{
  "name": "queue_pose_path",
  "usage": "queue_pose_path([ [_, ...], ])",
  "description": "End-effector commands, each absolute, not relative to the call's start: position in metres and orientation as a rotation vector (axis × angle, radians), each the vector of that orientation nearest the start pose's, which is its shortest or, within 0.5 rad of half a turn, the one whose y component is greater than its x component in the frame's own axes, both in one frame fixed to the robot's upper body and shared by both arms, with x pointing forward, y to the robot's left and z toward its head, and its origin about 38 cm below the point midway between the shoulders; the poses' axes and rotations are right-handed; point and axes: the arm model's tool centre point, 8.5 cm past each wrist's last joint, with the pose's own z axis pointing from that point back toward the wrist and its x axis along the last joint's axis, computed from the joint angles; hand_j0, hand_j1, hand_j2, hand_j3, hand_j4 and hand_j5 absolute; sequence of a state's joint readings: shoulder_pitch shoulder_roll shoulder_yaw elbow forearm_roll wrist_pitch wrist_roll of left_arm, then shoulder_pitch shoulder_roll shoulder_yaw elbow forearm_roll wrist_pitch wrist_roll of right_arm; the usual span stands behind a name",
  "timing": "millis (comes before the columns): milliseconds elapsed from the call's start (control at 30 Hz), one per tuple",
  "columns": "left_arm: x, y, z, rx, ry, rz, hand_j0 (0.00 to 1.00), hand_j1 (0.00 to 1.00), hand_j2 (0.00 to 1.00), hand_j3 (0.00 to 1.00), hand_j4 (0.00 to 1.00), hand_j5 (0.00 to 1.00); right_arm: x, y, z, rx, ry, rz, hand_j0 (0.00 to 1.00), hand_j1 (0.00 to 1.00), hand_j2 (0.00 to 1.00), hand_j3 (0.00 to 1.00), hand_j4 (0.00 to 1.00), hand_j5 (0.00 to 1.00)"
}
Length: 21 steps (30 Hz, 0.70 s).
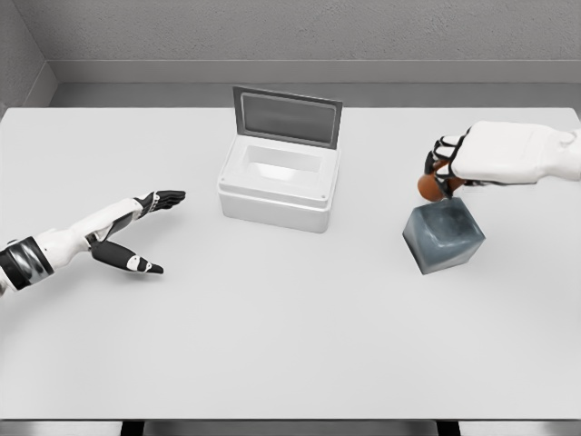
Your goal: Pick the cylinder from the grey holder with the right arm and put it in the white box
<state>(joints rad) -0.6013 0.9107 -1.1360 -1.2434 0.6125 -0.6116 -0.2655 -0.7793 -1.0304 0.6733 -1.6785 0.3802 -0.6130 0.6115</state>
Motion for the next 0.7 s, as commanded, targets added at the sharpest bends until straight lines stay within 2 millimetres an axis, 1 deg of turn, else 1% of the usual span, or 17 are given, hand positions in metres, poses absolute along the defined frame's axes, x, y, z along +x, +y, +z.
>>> queue_pose_path([
  [0,0.395,0.343,0.101,-0.259,-1.490,-1.092,1.00,1.00,1.00,1.00,1.00,1.00,0.406,-0.301,0.297,0.708,1.673,-2.992,0.32,0.32,0.32,0.32,0.32,0.32],
  [67,0.395,0.343,0.102,-0.258,-1.492,-1.091,1.00,1.00,1.00,1.00,1.00,1.00,0.411,-0.289,0.301,0.696,1.714,-2.947,0.32,0.32,0.32,0.32,0.32,0.32],
  [100,0.395,0.344,0.102,-0.257,-1.491,-1.091,1.00,1.00,1.00,1.00,1.00,1.00,0.416,-0.283,0.299,0.680,1.744,-2.937,0.32,0.32,0.32,0.32,0.32,0.32],
  [167,0.395,0.344,0.102,-0.257,-1.491,-1.091,1.00,1.00,1.00,1.00,1.00,1.00,0.419,-0.271,0.299,0.654,1.779,-2.904,0.32,0.32,0.32,0.32,0.32,0.32],
  [200,0.394,0.344,0.101,-0.258,-1.490,-1.092,1.00,1.00,1.00,1.00,1.00,1.00,0.422,-0.263,0.302,0.647,1.804,-2.874,0.32,0.32,0.32,0.32,0.32,0.32],
  [267,0.395,0.344,0.102,-0.257,-1.491,-1.091,1.00,1.00,1.00,1.00,1.00,1.00,0.430,-0.255,0.302,0.637,1.844,-2.856,0.32,0.32,0.32,0.32,0.32,0.32],
  [333,0.395,0.344,0.102,-0.257,-1.491,-1.091,1.00,1.00,1.00,1.00,1.00,1.00,0.433,-0.245,0.302,0.615,1.869,-2.830,0.32,0.32,0.32,0.32,0.32,0.32],
  [400,0.395,0.344,0.102,-0.257,-1.491,-1.091,1.00,1.00,1.00,1.00,1.00,1.00,0.434,-0.229,0.304,0.580,1.897,-2.788,0.32,0.32,0.32,0.32,0.32,0.32],
  [467,0.395,0.344,0.102,-0.257,-1.491,-1.091,1.00,1.00,1.00,1.00,1.00,1.00,0.437,-0.222,0.304,0.568,1.913,-2.773,0.32,0.32,0.32,0.32,0.32,0.32],
  [500,0.394,0.344,0.101,-0.258,-1.489,-1.092,1.00,1.00,1.00,1.00,1.00,1.00,0.444,-0.218,0.306,0.575,1.930,-2.768,0.32,0.32,0.32,0.32,0.32,0.32],
  [533,0.394,0.344,0.101,-0.258,-1.490,-1.092,1.00,1.00,1.00,1.00,1.00,1.00,0.449,-0.215,0.303,0.567,1.943,-2.773,0.32,0.32,0.32,0.32,0.32,0.32],
  [667,0.394,0.344,0.101,-0.258,-1.489,-1.092,1.00,1.00,1.00,1.00,1.00,1.00,0.456,-0.199,0.299,0.524,1.947,-2.769,0.32,0.32,0.32,0.32,0.32,0.32],
])
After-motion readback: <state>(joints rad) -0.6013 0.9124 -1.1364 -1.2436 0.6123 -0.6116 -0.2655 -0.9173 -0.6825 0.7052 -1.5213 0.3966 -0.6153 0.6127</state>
